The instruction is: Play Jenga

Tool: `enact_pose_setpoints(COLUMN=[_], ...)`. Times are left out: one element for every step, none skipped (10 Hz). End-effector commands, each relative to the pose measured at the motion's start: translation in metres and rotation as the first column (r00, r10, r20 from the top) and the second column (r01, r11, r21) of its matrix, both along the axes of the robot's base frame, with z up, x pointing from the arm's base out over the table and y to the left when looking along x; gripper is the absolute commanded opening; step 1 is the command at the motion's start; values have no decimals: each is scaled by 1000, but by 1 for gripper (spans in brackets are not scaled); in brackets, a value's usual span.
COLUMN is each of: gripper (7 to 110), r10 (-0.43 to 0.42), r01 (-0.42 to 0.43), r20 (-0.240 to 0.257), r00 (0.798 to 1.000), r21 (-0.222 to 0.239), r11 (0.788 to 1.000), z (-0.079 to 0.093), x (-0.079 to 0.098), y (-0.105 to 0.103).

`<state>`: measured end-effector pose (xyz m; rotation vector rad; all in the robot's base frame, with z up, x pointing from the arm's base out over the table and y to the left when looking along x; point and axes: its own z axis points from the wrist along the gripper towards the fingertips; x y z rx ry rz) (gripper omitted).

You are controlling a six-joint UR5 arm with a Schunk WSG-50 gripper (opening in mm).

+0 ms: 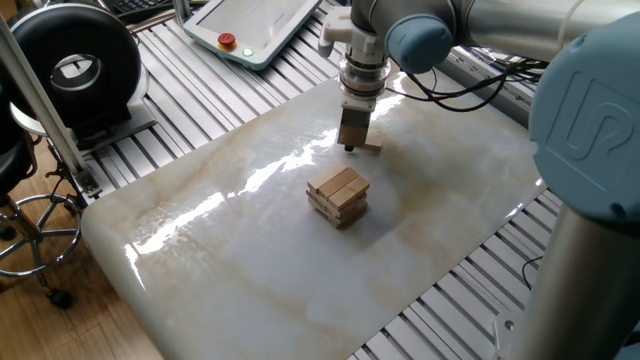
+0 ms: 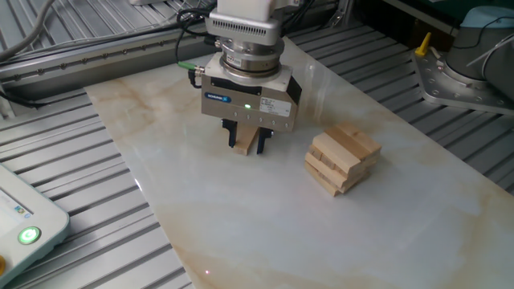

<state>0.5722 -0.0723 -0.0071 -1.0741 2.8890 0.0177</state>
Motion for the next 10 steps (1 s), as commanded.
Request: enact_pose_setpoints(gripper=[44, 44, 44, 44, 44, 44, 44, 44, 44, 44], r10=[0, 2, 2, 0, -1, -3, -6, -7, -6, 8], r01=[0, -2, -2, 0, 1, 3, 6, 7, 6, -8], r20=[-1, -1, -4, -5, -8, -13, -18, -18, -13, -7], r00=[1000, 1000, 1000, 1000, 1000, 1000, 1000, 1000, 1000, 1000], r21=[2, -4, -5, -7, -7, -7, -10, -25, -28, -27], r11=[1000, 1000, 1000, 1000, 1000, 1000, 1000, 1000, 1000, 1000], z=[5, 9, 12, 17, 20, 26, 32, 39, 44, 48], x=[0, 0, 0, 0, -1, -2, -3, -3, -3, -2], y=[0, -1, 0, 1, 2, 4, 5, 4, 6, 7])
